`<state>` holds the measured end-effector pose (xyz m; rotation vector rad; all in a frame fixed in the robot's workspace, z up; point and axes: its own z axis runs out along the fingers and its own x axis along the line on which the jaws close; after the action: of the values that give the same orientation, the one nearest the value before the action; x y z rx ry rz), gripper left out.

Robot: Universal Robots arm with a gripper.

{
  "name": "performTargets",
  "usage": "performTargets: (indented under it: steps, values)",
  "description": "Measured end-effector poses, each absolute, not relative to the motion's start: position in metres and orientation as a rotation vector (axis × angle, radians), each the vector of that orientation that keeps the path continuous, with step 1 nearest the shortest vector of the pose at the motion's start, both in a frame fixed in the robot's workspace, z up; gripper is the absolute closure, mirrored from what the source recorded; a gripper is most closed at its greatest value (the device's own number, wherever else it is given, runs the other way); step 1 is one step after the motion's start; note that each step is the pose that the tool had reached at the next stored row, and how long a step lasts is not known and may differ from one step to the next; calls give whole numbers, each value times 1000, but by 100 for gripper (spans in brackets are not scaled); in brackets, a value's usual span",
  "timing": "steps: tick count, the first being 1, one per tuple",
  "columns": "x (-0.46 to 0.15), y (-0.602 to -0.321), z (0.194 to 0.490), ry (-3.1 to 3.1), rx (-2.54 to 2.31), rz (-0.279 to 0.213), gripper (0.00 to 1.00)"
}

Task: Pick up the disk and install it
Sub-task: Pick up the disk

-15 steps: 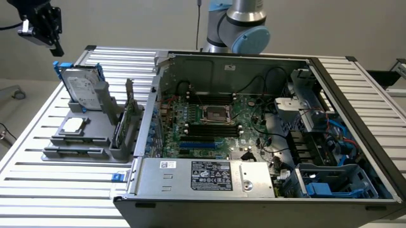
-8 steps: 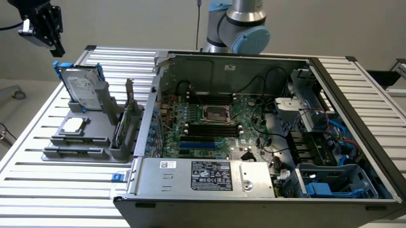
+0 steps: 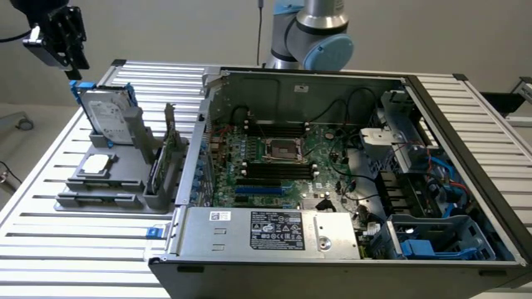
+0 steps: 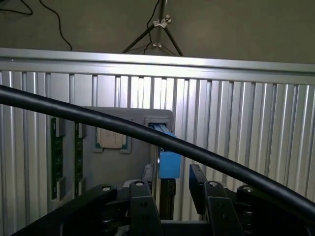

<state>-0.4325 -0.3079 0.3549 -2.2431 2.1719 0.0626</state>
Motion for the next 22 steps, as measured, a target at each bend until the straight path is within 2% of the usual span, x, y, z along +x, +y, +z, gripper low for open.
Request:
performTargets:
  steps: [10, 11, 12, 22]
  values:
    - [-435, -307, 337, 2166, -2237, 49, 58]
    - [-435, -307, 335, 2165, -2237, 47, 56]
    - [-435, -307, 333, 2165, -2237, 46, 49]
    - [-435, -307, 315, 2163, -2235, 42, 49]
